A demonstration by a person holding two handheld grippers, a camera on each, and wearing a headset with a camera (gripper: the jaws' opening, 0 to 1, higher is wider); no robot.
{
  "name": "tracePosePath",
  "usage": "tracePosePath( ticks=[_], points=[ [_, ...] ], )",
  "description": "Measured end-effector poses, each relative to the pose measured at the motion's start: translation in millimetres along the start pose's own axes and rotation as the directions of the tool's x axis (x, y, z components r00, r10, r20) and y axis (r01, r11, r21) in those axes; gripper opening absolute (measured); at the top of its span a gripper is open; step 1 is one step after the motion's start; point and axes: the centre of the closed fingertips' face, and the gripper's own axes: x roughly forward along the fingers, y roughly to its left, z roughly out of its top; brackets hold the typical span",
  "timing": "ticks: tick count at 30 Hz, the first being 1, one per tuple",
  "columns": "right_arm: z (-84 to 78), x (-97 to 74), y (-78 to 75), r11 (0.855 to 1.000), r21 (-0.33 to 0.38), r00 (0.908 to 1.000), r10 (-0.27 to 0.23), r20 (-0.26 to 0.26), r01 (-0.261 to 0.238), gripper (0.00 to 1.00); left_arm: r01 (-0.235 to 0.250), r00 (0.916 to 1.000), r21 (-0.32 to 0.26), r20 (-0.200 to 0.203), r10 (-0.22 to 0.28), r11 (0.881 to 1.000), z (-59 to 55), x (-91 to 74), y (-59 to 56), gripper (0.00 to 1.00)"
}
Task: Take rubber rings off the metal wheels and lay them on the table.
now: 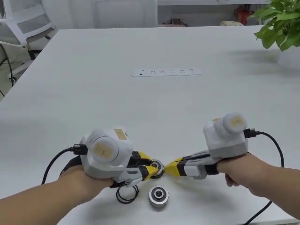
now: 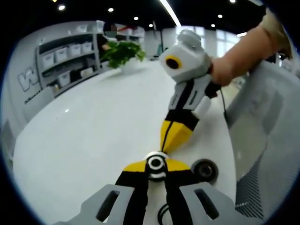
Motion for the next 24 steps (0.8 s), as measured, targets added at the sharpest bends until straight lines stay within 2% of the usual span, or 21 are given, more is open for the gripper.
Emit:
tracePosePath(
  ticks=[8, 15, 24],
  points=[
    [4.9, 0.6, 1.8, 0.999, 0.046, 0.9994, 0.007, 0.034, -0.008, 0.0, -0.008, 0.9999, 0.002, -0.007, 0.008, 1.0, -0.3, 0.6, 0.1, 0.12],
    [8.3, 0.5, 3.4, 0.999, 0.032, 0.9987, 0.009, 0.049, -0.011, 0.0, -0.023, 0.9997, 0.002, -0.01, 0.023, 1.0, 0.4, 1.6, 0.7, 0.12],
    [10.6, 5.6, 12.9, 0.999, 0.025, 0.9978, 0.044, 0.05, -0.045, 0.0, -0.028, 0.9995, 0.01, -0.013, 0.029, 1.0, 0.7, 1.7, 0.7, 0.12]
  ],
)
